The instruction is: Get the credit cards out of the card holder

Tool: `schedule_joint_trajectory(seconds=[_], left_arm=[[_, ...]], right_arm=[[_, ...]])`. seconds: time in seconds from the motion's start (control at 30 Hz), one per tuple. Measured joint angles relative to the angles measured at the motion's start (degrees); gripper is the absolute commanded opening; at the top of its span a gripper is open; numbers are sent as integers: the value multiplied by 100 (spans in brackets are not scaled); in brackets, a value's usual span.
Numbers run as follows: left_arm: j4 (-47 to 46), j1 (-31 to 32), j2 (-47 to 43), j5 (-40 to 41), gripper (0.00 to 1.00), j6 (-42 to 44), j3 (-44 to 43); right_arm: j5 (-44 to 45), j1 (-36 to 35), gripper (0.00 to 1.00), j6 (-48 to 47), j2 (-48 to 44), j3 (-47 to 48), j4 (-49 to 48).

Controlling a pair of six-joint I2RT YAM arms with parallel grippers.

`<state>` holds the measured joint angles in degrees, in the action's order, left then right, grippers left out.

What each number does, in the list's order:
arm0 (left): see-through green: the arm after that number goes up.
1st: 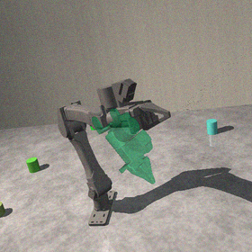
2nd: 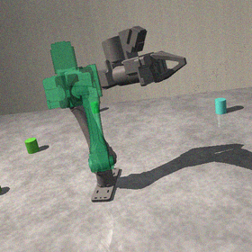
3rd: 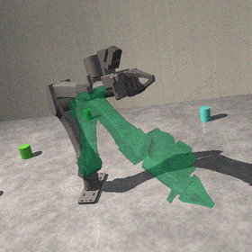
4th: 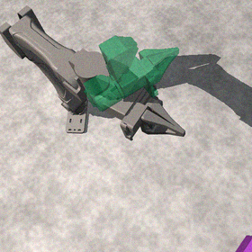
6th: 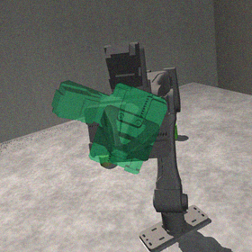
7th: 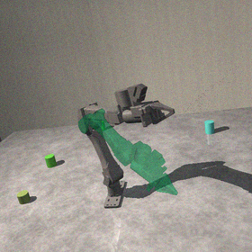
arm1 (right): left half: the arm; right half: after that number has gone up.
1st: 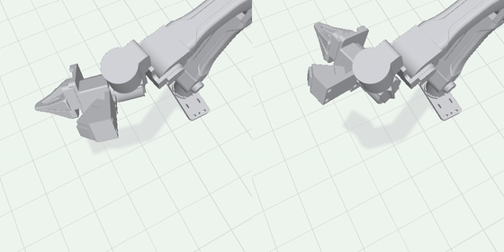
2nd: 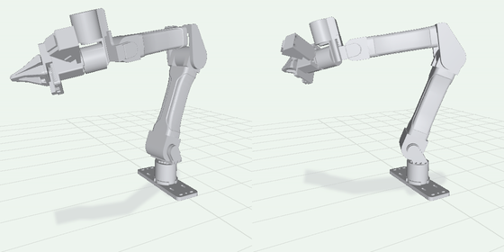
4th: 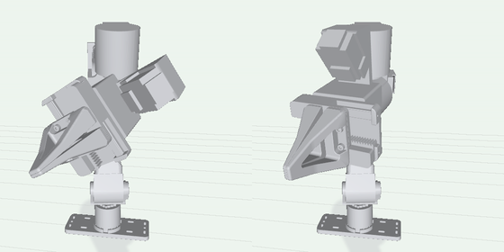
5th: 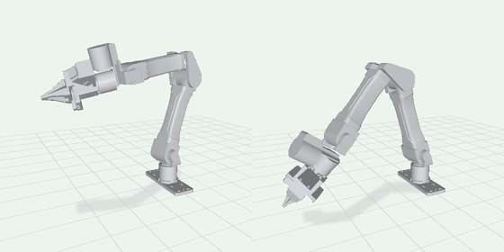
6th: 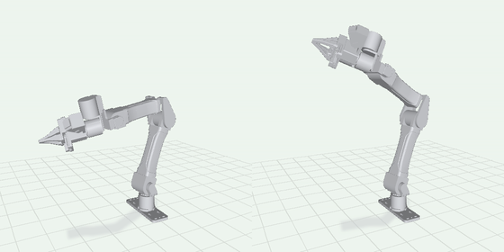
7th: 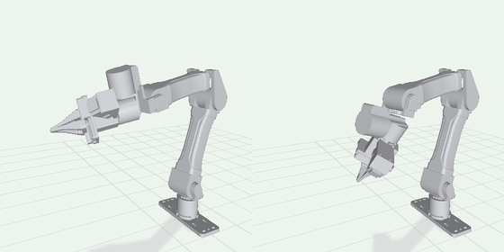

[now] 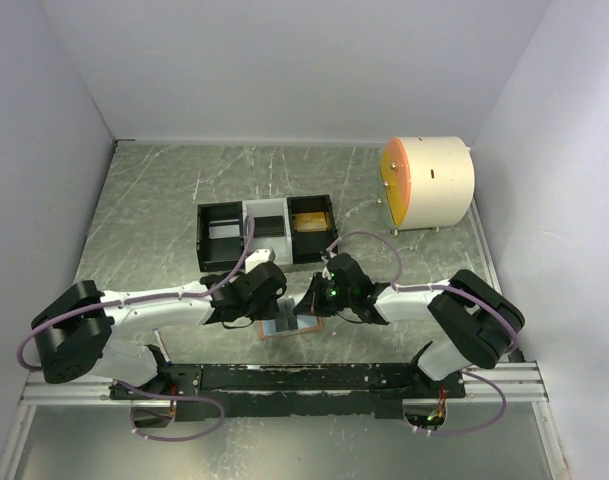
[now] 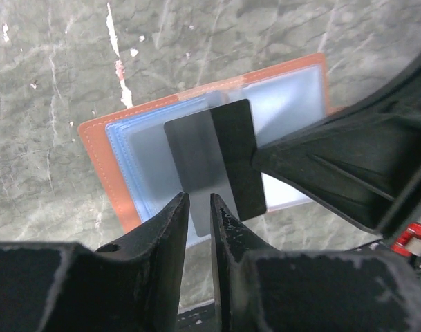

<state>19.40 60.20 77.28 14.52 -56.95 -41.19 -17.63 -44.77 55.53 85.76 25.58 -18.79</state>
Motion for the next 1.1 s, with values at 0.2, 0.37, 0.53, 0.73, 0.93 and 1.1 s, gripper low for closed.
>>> schedule_joint_trajectory(seconds=[0.2,0.37,0.53,0.73,0.93,1.1], left_arm=[[-76,15,415,-39,28,-111,140],[-98,72,485,-2,27,-229,116],[293,201,787,203,26,-356,-243],[498,356,979,409,26,-463,-452],[529,413,1027,490,26,-568,-494],[503,413,968,494,27,-640,-448]], right_arm=[[-15,9,4,9,-7,-24,-11],[-44,61,10,-28,-55,-24,42],[-116,101,21,-57,-55,-24,46],[-103,107,24,-96,-59,-24,105],[-219,175,23,-160,-118,-33,118],[-564,208,24,-157,-72,-133,-208]])
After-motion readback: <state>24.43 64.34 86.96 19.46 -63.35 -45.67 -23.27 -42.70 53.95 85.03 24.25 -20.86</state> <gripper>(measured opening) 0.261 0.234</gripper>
